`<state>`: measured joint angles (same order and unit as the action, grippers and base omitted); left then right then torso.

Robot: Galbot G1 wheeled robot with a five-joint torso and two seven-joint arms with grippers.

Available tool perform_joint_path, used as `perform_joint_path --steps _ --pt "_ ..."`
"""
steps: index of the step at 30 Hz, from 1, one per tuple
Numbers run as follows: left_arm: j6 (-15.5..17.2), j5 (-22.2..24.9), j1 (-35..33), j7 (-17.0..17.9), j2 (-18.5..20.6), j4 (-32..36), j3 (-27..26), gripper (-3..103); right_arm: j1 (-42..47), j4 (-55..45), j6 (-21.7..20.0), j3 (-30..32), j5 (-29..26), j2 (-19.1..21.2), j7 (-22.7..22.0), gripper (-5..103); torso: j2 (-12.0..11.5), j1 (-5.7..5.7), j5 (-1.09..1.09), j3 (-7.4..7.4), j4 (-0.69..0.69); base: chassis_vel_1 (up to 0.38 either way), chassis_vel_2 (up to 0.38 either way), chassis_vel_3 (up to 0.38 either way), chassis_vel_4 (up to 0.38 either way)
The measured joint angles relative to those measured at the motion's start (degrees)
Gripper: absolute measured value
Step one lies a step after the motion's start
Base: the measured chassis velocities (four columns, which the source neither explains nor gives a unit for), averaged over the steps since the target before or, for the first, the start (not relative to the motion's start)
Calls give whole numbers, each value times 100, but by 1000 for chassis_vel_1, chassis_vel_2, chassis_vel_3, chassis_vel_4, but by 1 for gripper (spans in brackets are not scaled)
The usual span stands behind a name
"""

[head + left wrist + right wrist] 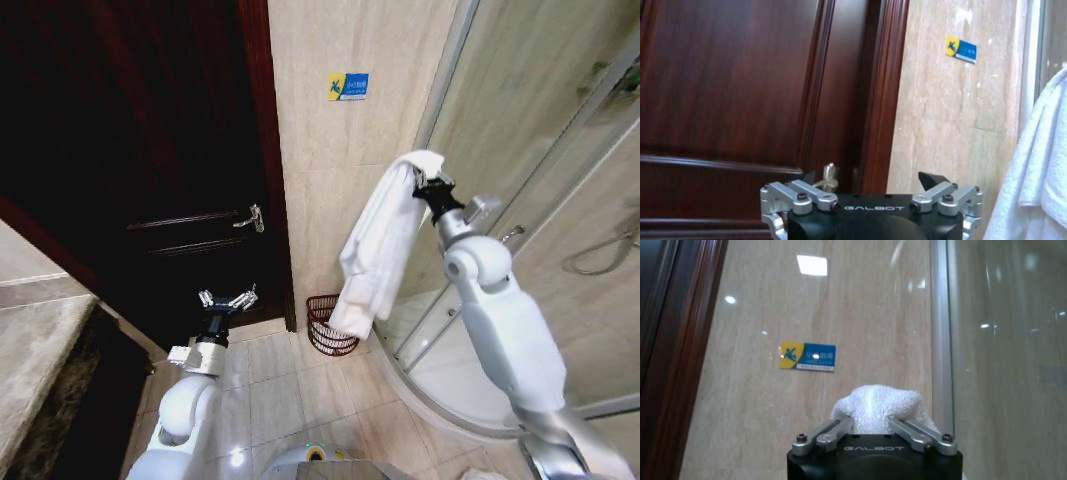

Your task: Discard the used towel into the hamper.

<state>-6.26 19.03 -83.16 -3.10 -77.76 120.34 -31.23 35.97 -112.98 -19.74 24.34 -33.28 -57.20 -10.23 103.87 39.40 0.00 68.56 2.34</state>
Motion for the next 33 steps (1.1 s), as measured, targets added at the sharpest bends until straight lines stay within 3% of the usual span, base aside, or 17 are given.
perform_joint_path --steps 15,33 --pt "-22 -21 236 -33 -6 -246 225 100 -30 574 147 -154 90 -30 200 7 0 -1 1 0 0 0 0 0 0" --pt "-163 5 215 -125 -85 -322 181 100 -1222 1033 -1 -1024 -72 -13 -27 7 0 -1 1 -1 0 0 0 0 0"
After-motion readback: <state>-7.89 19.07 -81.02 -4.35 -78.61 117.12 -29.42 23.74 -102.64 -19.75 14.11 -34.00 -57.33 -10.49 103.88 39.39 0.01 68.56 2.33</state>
